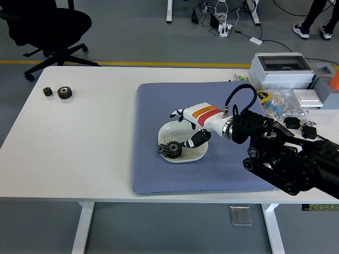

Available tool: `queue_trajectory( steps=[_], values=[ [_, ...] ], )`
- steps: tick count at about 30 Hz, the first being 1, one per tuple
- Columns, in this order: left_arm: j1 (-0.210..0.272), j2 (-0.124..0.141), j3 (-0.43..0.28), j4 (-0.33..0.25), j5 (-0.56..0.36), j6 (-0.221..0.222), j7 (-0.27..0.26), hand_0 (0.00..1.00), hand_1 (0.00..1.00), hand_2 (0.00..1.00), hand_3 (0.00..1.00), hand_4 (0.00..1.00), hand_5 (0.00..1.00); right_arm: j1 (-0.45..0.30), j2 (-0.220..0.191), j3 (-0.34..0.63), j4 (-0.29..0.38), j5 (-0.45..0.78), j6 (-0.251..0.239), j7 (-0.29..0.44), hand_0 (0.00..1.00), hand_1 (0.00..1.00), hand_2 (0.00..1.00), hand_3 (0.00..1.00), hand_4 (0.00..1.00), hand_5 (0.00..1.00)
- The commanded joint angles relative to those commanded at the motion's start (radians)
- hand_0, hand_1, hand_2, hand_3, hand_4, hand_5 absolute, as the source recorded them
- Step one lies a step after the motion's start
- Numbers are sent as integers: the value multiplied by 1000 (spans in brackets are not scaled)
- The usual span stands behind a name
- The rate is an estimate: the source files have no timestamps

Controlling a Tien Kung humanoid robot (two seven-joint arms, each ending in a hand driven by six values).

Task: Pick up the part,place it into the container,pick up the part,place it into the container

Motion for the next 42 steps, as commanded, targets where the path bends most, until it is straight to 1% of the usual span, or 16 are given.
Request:
queue_trajectory(
  steps=[6,7,12,13,14,18,19,22,24,25,28,30,31,36,37,42],
  values=[
    [-2,0,-3,0,0,-1,-1,730,706,748,566,648,578,-45,-81,135,30,29,-41,8,201,419,734,866,861,297],
    [-1,-1,-3,0,-1,-1,-1,731,707,750,566,648,578,-54,-94,156,31,46,-52,11,208,418,727,834,863,302],
    [0,-2,-6,0,0,-1,-2,731,707,750,566,648,578,-119,-170,257,20,211,-144,44,208,418,727,834,863,302],
    [1,-2,-7,0,0,-1,-2,730,705,751,566,648,578,-135,-183,275,16,256,-166,54,299,452,730,737,851,307],
    [1,-3,-8,0,1,-1,-2,730,705,751,566,648,578,-149,-193,289,12,298,-184,65,299,452,730,737,851,307],
    [4,-5,-6,0,-1,-2,-3,730,705,751,566,648,578,-213,-215,347,-4,460,-210,115,299,452,730,737,851,307],
    [4,-6,-4,0,-2,-2,-3,730,704,752,566,648,578,-231,-218,366,-7,506,-200,132,385,519,740,700,900,437],
    [4,-7,3,0,-8,-5,-4,730,704,752,566,648,578,-277,-227,412,-1,636,-146,169,385,519,740,700,900,437],
    [4,-9,6,0,-11,-5,-6,730,704,752,566,648,578,-318,-232,455,18,720,-88,176,385,519,740,700,900,437],
    [4,-9,6,0,-14,-5,-7,730,704,752,564,647,578,-335,-232,472,25,759,-63,176,502,602,778,722,987,618],
    [4,-11,7,0,-15,-6,-9,730,704,752,564,647,578,-393,-221,534,46,889,8,167,502,602,778,722,987,618],
    [3,-12,12,0,-20,-6,-10,730,704,752,564,647,578,-428,-210,576,67,969,31,175,502,602,778,722,987,618],
    [3,-12,14,0,-20,-7,-10,731,703,750,565,647,579,-451,-202,607,81,1014,39,181,593,658,791,748,998,702],
    [2,-13,11,0,-20,-6,-13,731,703,750,565,647,579,-547,-171,735,137,1222,48,202,593,658,791,748,998,702],
    [2,-13,11,0,-21,-6,-14,730,706,747,564,647,579,-567,-165,760,147,1265,48,205,745,762,812,794,998,742],
    [0,-13,9,0,-16,-7,-14,730,706,747,564,647,579,-673,-123,868,198,1219,63,231,745,762,812,794,998,742]
  ],
)
